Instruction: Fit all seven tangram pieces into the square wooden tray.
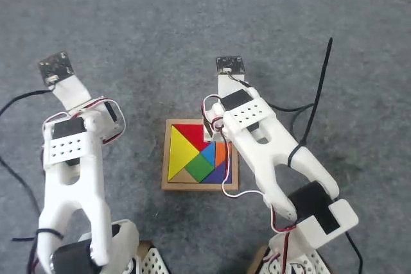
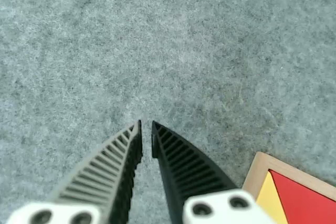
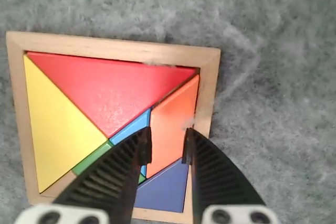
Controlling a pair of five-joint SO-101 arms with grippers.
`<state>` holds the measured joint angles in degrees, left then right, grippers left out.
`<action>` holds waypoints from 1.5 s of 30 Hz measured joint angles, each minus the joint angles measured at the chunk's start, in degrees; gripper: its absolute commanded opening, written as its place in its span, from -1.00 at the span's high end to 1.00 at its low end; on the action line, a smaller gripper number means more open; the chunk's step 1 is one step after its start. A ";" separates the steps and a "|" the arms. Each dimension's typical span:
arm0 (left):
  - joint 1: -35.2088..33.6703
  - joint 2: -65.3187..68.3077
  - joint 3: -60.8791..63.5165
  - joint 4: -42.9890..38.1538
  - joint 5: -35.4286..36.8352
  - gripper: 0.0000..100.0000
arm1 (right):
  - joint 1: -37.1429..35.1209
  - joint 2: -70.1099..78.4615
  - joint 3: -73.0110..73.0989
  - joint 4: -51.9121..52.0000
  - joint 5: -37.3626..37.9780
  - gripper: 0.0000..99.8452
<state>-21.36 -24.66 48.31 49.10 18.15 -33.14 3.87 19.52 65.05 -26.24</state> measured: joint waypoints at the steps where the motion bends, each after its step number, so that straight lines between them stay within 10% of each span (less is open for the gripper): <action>1: 0.00 0.00 0.00 0.00 0.00 0.93 | 0.00 0.00 0.00 0.00 0.00 0.83; 23: 0.00 0.00 0.00 0.00 0.00 0.94 | 17.76 -12.48 7.56 -1.05 5.36 0.98; 45: 0.00 0.00 0.00 0.00 -0.26 0.97 | 23.38 -67.43 61.10 -50.29 28.31 0.98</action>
<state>-21.36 -24.66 48.31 49.10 17.89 -9.76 -63.56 80.62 14.77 2.07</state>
